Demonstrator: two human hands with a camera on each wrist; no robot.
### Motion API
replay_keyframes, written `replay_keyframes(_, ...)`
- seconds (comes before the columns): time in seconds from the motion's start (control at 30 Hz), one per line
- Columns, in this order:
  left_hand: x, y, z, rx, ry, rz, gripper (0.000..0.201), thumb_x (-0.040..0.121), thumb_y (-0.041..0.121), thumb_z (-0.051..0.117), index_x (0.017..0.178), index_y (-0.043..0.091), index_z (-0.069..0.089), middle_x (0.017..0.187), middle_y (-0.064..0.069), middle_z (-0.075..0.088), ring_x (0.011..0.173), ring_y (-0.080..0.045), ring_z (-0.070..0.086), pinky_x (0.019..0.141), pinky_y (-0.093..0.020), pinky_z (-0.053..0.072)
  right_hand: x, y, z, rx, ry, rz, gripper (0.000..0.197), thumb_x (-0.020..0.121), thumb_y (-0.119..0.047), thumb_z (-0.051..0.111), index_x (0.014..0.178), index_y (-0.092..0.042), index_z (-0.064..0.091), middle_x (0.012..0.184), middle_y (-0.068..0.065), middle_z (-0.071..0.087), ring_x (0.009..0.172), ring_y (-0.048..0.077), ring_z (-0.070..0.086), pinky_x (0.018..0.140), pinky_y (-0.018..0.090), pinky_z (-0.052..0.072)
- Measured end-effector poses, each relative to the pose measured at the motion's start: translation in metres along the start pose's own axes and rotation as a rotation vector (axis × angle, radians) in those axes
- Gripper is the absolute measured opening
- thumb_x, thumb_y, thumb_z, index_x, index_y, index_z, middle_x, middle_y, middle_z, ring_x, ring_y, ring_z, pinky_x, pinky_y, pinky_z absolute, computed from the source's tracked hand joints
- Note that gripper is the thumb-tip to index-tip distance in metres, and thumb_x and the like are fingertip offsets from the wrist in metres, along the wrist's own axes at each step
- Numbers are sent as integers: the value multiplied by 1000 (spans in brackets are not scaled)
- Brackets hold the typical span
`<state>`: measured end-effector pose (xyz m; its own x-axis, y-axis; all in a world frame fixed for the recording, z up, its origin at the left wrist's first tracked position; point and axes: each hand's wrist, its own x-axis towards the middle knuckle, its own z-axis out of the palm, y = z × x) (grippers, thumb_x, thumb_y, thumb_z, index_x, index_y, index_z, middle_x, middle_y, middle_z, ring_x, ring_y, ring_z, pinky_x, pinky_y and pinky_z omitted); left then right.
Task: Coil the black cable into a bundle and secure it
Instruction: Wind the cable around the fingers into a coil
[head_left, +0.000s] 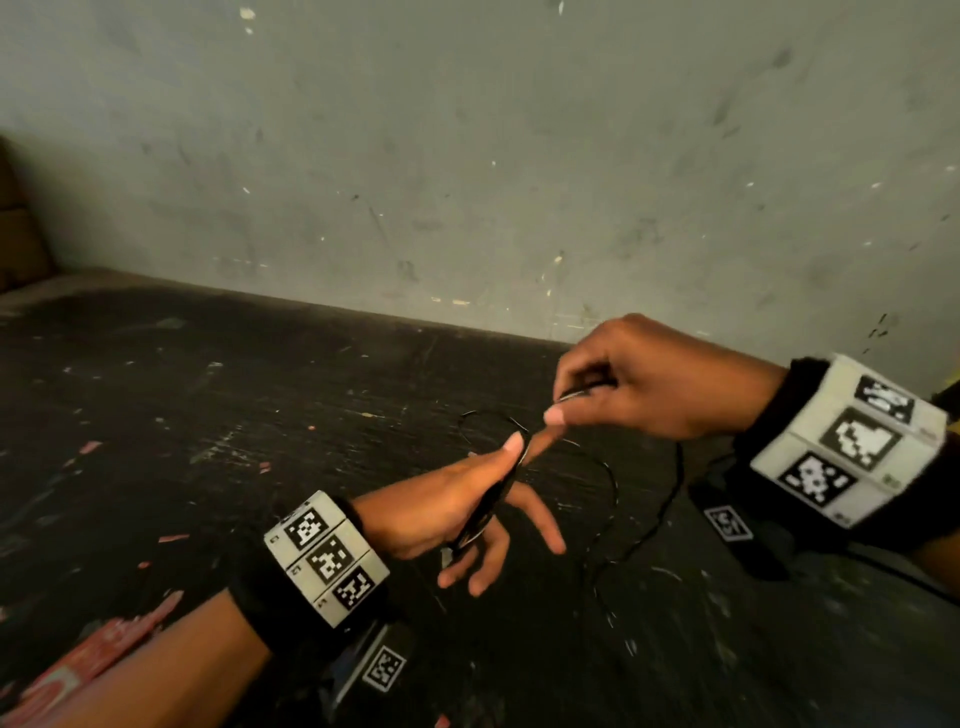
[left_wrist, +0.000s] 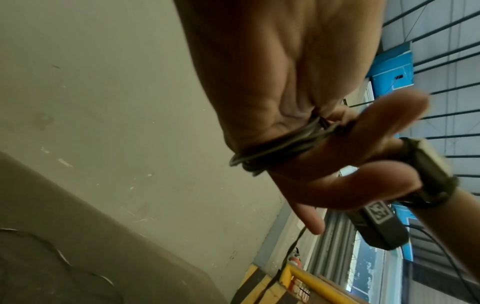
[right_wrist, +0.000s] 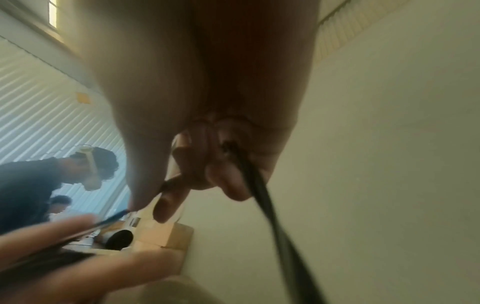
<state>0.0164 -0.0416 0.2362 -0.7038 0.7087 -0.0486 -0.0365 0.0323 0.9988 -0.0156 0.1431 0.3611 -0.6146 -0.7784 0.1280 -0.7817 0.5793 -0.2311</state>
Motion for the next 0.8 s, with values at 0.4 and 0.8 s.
replay_keyframes(0.4, -6, 32, 8, -376, -337, 90, 60, 83, 66, 19, 141, 54, 16, 144, -23, 41, 87, -33, 70, 48, -36, 59, 9, 42, 27, 204, 156, -84, 24, 89, -34, 56, 98, -19, 72, 92, -12, 74, 83, 5, 69, 75, 30, 55)
replay_keyframes(0.8, 9, 47, -17, -512, 163, 254, 88, 61, 85, 24, 142, 54, 6, 149, -15, 36, 102, -46, 64, 56, -43, 61, 0, -6, 128, 201, 104, 26, 22, 97, -27, 42, 111, -16, 55, 97, 4, 66, 86, 18, 62, 73, 35, 48)
